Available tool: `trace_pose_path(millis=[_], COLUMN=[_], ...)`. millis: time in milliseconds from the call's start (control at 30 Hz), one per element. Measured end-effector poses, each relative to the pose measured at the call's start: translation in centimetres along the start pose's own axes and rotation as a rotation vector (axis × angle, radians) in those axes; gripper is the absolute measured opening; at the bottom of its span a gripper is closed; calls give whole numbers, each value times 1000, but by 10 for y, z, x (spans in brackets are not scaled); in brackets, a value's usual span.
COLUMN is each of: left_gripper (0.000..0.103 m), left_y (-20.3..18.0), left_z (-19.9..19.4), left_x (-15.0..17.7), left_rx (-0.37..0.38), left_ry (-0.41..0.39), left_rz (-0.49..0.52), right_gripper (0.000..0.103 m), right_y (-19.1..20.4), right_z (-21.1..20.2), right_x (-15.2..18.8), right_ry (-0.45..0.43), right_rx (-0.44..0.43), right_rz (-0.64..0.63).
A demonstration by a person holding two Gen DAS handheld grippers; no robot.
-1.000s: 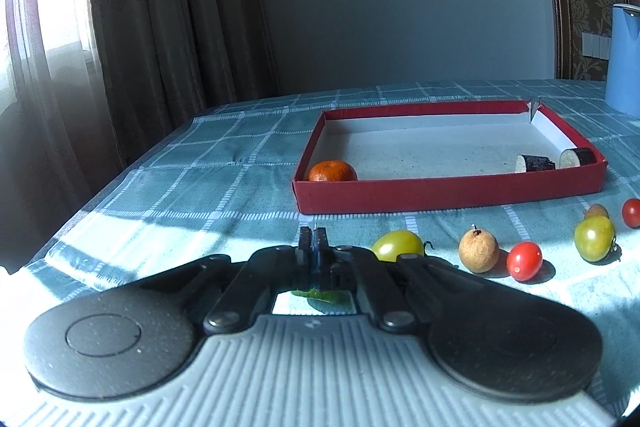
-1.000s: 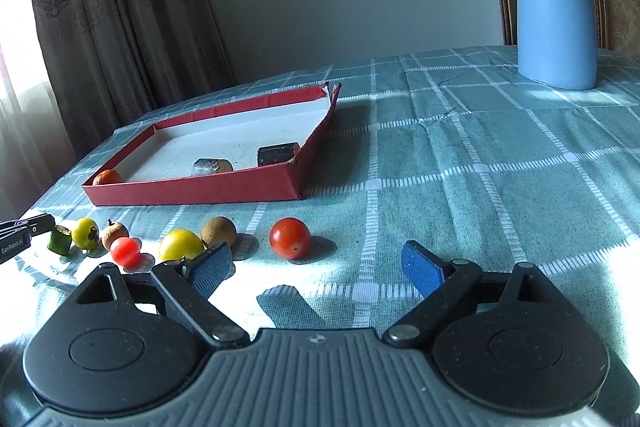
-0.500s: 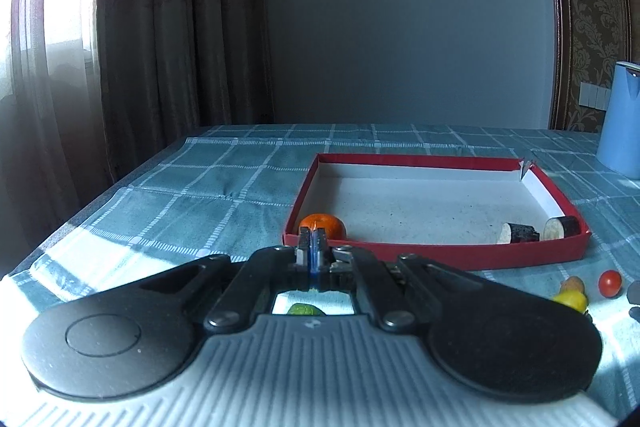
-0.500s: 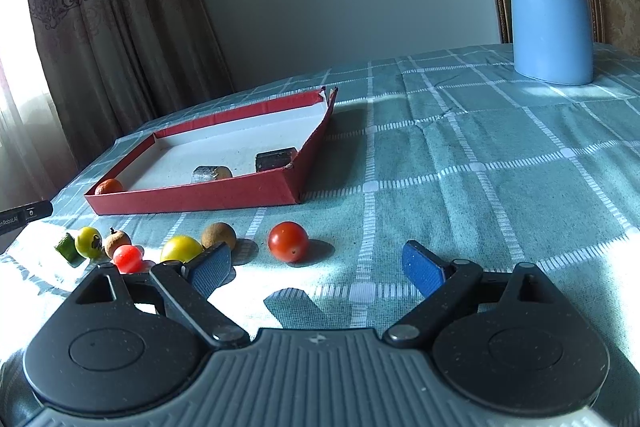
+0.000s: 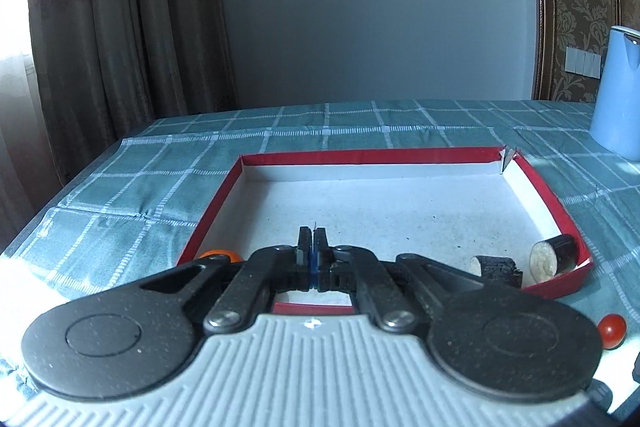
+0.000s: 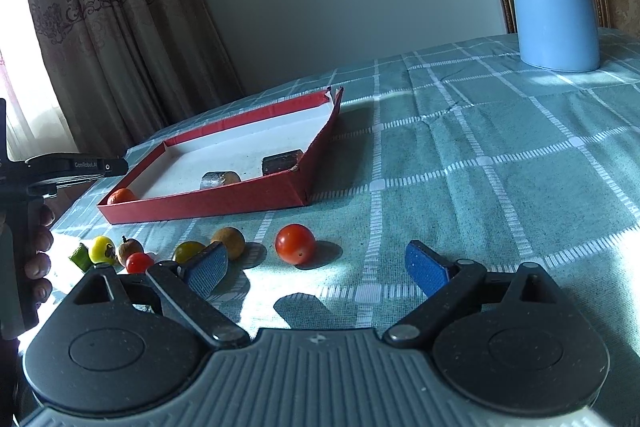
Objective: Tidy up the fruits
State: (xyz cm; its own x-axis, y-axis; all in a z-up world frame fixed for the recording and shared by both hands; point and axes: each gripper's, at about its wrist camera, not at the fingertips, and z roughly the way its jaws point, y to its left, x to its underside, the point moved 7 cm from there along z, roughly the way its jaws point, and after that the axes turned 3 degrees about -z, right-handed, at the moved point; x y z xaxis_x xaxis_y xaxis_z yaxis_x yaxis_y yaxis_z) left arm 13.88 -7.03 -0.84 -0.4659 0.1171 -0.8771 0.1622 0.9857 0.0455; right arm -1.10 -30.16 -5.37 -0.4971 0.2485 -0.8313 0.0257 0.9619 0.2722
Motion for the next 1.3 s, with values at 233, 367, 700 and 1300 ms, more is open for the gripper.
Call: trace_pose_path(millis=[233, 367, 700, 1300], left_gripper=[8, 47, 75, 43], left_y=[2, 8, 57, 89], left_z=[18, 7, -58, -58], left_x=[16, 14, 22, 79], left_rx=[-42, -22, 67, 95], left_ry=[64, 42, -79, 64], left_rz=[19, -17, -104, 44], right_gripper=[96, 96, 96, 97], right_y=[0, 0, 0, 2], right_z=[0, 1, 0, 1], right_x=[0, 0, 0, 1], right_ry=[-2, 0, 1, 5], right_rx=[-1, -1, 1, 6], right_rz=[2, 2, 0, -8])
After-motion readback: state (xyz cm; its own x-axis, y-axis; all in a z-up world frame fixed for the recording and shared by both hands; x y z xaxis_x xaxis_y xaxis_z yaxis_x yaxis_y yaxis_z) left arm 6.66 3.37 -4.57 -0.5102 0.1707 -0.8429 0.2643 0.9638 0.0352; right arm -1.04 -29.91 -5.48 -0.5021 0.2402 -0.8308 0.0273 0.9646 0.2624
